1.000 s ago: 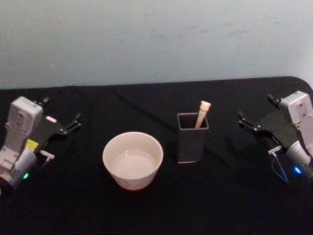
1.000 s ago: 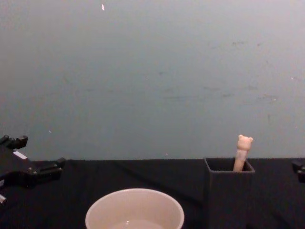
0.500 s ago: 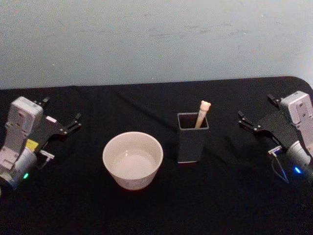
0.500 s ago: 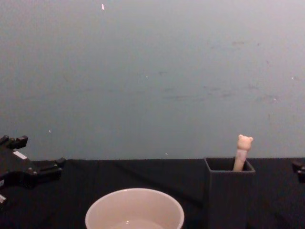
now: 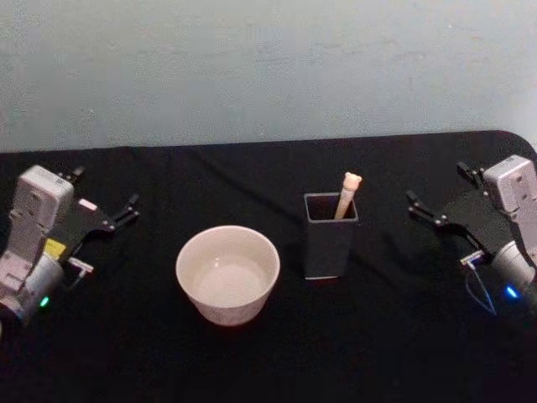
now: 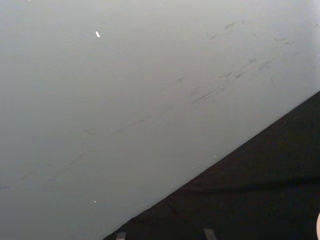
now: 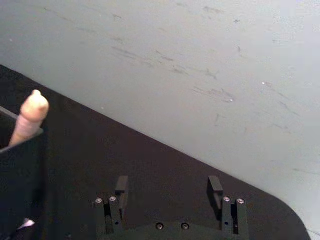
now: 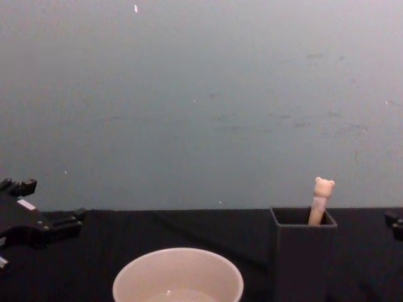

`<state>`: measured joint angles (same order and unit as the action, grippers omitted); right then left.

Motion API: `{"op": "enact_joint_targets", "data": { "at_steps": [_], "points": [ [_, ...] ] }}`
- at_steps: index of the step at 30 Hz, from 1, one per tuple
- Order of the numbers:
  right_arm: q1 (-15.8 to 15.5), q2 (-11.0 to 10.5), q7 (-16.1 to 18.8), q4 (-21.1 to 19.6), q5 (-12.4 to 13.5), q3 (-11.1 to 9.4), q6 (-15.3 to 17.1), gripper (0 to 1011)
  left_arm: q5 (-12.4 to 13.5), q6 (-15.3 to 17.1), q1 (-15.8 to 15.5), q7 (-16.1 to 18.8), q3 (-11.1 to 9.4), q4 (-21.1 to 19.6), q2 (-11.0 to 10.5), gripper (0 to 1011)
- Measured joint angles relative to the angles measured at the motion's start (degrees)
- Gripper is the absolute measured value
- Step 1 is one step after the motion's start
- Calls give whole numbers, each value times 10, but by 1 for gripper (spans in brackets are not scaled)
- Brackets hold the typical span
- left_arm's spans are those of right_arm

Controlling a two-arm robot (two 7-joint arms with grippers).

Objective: Pick up the stirring spoon with one hand, stir inside the cup, then place it back in its original position.

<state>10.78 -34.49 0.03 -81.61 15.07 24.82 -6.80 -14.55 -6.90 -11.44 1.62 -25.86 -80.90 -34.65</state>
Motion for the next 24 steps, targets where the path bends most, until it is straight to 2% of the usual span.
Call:
{"op": "enact_joint_targets", "data": {
  "at_steps": [7, 12, 14, 19, 20, 23, 24],
  "points": [
    [-16, -8, 43, -28, 31, -17, 5, 1002, 0, 0, 0, 0, 0, 0, 0, 1001],
    [-29, -16, 93, -54, 70, -33, 13, 1002, 0, 0, 0, 0, 0, 0, 0, 1001],
    [-31, -17, 102, -56, 77, -35, 15, 1002, 0, 0, 0, 0, 0, 0, 0, 1001],
    [-39, -26, 187, -64, 141, -50, 25, 1002, 0, 0, 0, 0, 0, 0, 0, 1001],
    [-39, -26, 187, -64, 141, -50, 25, 1002, 0, 0, 0, 0, 0, 0, 0, 1001],
    [-41, -29, 245, -62, 177, -56, 26, 1002, 0, 0, 0, 0, 0, 0, 0, 1001],
    [-41, -29, 254, -61, 183, -57, 26, 1002, 0, 0, 0, 0, 0, 0, 0, 1001]
  ]
}}
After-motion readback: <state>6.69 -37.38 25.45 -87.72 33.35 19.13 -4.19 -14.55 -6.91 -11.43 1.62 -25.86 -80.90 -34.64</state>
